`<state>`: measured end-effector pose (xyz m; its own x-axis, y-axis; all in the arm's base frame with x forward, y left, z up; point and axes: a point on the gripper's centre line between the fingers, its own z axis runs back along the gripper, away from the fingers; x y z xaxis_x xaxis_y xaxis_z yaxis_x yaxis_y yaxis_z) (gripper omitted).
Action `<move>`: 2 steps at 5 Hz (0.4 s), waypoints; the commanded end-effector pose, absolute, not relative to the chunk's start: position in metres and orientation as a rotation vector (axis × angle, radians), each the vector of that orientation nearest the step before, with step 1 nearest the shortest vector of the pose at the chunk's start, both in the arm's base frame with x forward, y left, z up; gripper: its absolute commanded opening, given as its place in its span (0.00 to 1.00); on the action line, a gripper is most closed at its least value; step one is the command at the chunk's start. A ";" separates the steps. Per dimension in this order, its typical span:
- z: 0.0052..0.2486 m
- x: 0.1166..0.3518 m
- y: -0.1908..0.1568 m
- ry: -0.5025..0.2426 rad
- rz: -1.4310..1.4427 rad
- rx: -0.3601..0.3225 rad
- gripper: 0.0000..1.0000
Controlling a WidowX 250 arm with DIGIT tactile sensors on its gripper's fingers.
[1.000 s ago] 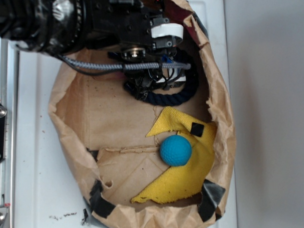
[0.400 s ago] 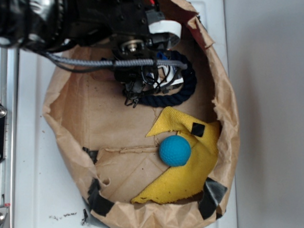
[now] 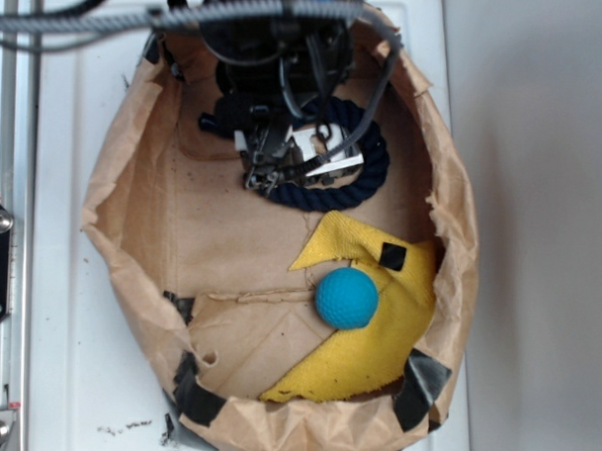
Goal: Grab the blue rope.
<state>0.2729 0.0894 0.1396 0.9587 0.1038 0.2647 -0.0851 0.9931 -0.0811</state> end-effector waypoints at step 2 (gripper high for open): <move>0.139 0.271 0.103 -0.346 0.057 0.048 1.00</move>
